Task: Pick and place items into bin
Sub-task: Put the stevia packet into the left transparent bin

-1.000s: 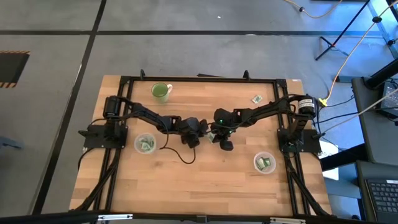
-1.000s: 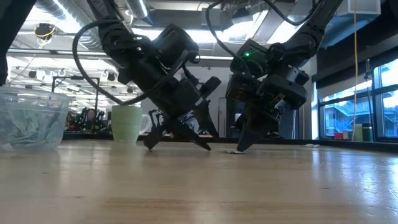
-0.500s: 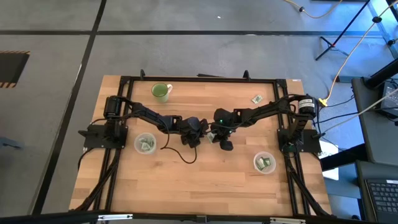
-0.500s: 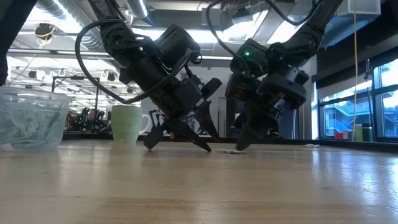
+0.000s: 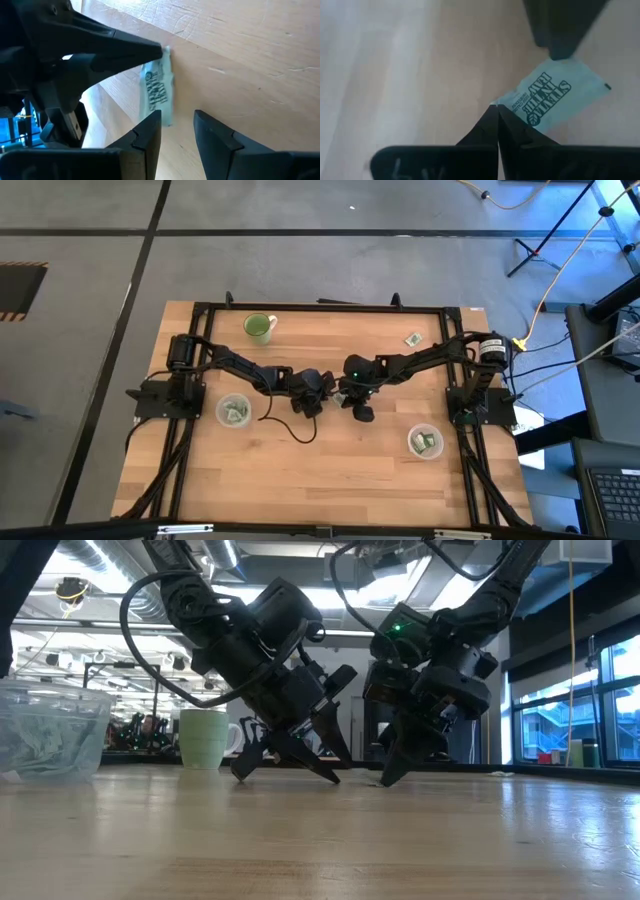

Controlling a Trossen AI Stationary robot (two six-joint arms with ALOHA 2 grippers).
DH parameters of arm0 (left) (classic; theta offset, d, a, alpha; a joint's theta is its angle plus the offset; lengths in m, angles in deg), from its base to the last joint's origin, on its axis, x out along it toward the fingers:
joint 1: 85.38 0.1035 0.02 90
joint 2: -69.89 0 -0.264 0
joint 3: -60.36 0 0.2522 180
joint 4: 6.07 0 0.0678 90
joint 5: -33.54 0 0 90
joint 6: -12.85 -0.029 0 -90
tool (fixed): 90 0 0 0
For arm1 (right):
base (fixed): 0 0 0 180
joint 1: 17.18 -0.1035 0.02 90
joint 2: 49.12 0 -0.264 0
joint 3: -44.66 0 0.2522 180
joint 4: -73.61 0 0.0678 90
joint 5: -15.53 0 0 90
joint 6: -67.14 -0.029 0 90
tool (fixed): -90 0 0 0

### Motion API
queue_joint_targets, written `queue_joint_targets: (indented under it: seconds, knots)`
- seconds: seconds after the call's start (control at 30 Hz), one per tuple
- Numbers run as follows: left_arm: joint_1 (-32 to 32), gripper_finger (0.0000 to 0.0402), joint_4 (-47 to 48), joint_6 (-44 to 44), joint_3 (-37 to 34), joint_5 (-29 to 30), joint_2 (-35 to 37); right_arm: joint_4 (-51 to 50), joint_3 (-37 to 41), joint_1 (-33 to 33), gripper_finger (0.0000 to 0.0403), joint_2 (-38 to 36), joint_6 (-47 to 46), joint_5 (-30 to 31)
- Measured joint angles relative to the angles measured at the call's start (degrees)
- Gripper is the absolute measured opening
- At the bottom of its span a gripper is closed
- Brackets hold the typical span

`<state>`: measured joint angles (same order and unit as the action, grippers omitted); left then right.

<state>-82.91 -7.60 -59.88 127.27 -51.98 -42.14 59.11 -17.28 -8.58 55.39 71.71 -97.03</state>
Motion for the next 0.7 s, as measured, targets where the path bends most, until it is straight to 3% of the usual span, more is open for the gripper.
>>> queue_joint_targets:
  seconds: [0.3,0.53,0.7]
  knots:
    - [-0.02,0.0111,-0.03,0.07,0.02,0.49,0.0,-7.97,-0.44,-0.09,0.0,0.61,-1.83,1.74]
    - [-0.02,0.0111,-3.7,-5.11,-0.05,1.26,-0.14,-9.36,-0.29,-0.06,0.0,0.78,9.37,-1.99]
    - [0.03,0.0111,-4.77,-9.58,-0.09,-1.89,-0.22,-11.07,-0.22,-0.13,0.0,0.87,12.58,-4.7]
